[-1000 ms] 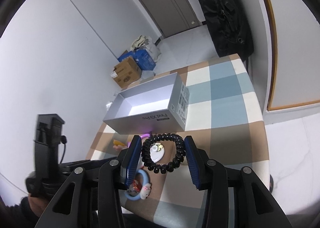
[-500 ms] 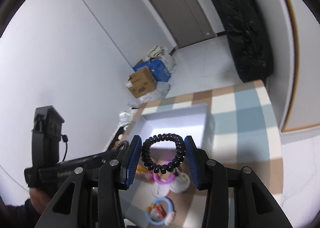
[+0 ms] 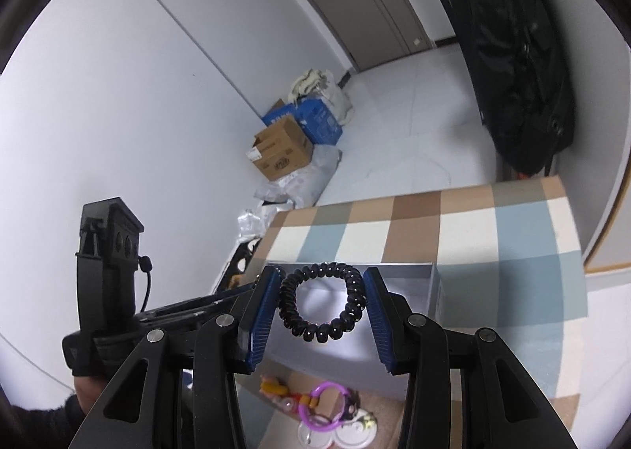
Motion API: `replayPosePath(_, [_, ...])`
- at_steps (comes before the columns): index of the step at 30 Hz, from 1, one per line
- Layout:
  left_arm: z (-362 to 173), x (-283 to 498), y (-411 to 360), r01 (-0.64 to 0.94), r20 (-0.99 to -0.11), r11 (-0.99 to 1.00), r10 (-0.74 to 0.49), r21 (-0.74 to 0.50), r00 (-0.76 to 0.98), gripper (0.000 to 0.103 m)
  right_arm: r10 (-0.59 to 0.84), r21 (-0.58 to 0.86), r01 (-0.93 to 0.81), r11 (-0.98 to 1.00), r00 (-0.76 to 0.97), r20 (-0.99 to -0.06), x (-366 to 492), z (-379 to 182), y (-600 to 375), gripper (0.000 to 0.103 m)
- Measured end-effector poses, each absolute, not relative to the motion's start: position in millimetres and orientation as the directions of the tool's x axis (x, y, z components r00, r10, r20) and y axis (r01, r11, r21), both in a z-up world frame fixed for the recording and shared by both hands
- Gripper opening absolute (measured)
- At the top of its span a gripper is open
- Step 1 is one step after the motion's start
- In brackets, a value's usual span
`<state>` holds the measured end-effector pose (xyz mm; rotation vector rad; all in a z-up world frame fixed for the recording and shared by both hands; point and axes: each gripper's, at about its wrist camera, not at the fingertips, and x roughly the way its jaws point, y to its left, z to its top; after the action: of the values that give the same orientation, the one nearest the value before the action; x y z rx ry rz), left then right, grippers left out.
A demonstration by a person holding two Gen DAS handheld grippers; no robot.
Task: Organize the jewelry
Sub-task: 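Lower the bracelets into the silver box and open the right gripper, then withdraw the open right gripper from the box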
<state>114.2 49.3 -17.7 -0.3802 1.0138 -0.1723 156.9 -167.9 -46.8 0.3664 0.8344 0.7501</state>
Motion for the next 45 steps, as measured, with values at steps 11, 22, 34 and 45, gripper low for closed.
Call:
replayPosePath(11, [-24,122,52,-0.070,-0.809,0.917,-0.308,-0.393,0.501,0.040,0.739,0.592,-0.441,0.674,0.385,-0.553,168,-68,-147,0.045])
replayPosePath(22, [-20,125,53,-0.064,-0.784,0.894,-0.353,-0.444,0.510,0.070,0.743,0.623,-0.412,0.665,0.447,-0.497,167,-58,-170,0.072])
replayPosePath(34, [11,95,43,-0.033,-0.718,0.959,-0.188,-0.282,0.670,0.082,0.689,0.577,-0.401,0.712,0.561,-0.459,144,-40,-189,0.103])
replayPosePath(45, [18,65,44,-0.066,-0.661,0.980,-0.075,-0.186,0.747,0.098,0.641,0.449,-0.464,0.764,0.627,-0.442,107,-29,-189,0.103])
